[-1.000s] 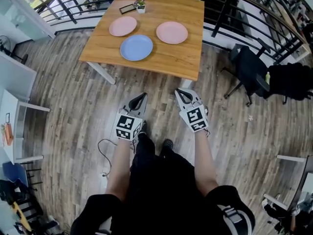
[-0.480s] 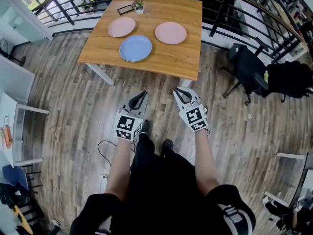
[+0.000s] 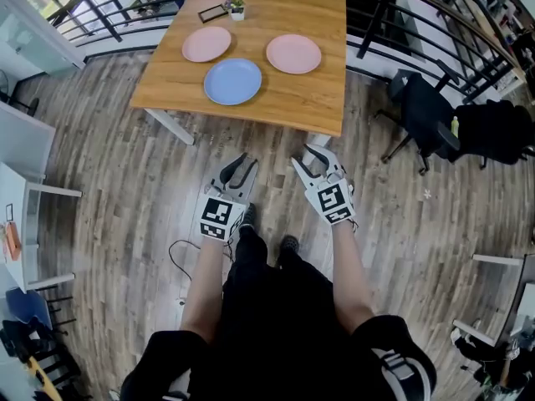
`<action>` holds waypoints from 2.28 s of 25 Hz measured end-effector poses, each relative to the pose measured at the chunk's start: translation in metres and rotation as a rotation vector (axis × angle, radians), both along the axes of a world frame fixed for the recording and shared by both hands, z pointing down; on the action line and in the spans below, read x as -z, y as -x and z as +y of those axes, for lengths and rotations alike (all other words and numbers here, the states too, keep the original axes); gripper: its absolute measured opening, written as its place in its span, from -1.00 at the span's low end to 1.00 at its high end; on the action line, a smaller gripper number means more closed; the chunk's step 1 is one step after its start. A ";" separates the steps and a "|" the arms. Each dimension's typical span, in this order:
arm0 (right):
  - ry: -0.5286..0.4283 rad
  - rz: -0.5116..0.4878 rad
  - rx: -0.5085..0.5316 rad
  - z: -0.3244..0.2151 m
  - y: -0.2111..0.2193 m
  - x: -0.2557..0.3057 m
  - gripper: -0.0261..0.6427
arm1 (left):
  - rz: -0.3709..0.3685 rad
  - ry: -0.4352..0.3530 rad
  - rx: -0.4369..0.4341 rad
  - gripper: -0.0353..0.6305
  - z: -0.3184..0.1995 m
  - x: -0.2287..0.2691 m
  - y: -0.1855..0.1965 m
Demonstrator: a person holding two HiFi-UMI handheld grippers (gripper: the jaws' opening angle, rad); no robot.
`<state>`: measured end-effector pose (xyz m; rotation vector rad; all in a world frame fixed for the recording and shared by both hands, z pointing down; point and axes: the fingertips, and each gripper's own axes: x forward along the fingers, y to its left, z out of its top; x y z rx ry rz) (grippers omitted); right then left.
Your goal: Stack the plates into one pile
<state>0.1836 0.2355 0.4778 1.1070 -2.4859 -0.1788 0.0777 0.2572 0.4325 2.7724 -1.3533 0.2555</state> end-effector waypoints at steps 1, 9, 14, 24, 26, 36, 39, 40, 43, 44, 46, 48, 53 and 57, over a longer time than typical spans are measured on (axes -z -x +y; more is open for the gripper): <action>0.001 0.001 -0.005 -0.002 0.002 0.000 -0.40 | -0.001 0.001 -0.003 -0.59 -0.002 0.000 0.002; 0.000 -0.006 -0.052 -0.025 0.023 0.000 -0.30 | -0.042 0.011 -0.046 -0.40 -0.026 -0.008 0.021; -0.001 -0.013 -0.073 -0.047 0.037 0.003 -0.28 | -0.045 0.016 -0.043 -0.38 -0.048 -0.007 0.038; 0.001 -0.006 -0.091 -0.077 0.064 0.002 -0.28 | -0.027 0.008 -0.064 -0.38 -0.083 -0.006 0.063; 0.007 0.001 -0.100 -0.082 0.063 0.000 -0.28 | -0.014 0.016 -0.066 -0.38 -0.090 -0.006 0.064; -0.006 0.009 -0.154 -0.117 0.067 0.009 -0.29 | 0.007 0.007 -0.112 -0.38 -0.129 0.004 0.065; -0.004 0.015 -0.160 -0.123 0.071 0.006 -0.29 | 0.012 0.005 -0.119 -0.38 -0.137 0.004 0.069; -0.002 0.016 -0.164 -0.126 0.072 0.005 -0.29 | 0.019 0.009 -0.117 -0.38 -0.139 0.003 0.072; 0.002 0.016 -0.176 -0.134 0.076 0.002 -0.29 | 0.038 0.023 -0.111 -0.38 -0.148 -0.001 0.081; 0.002 0.016 -0.179 -0.137 0.078 0.001 -0.29 | 0.037 0.025 -0.112 -0.38 -0.152 -0.002 0.084; 0.002 0.016 -0.187 -0.143 0.081 0.001 -0.29 | 0.035 0.023 -0.118 -0.38 -0.158 -0.002 0.088; 0.003 0.016 -0.195 -0.148 0.085 0.000 -0.30 | 0.038 0.017 -0.124 -0.38 -0.165 0.000 0.092; 0.002 0.022 -0.217 -0.159 0.091 -0.003 -0.30 | 0.039 0.006 -0.150 -0.38 -0.177 0.001 0.097; 0.003 0.031 -0.233 -0.165 0.097 -0.004 -0.30 | 0.039 0.015 -0.168 -0.38 -0.184 -0.002 0.105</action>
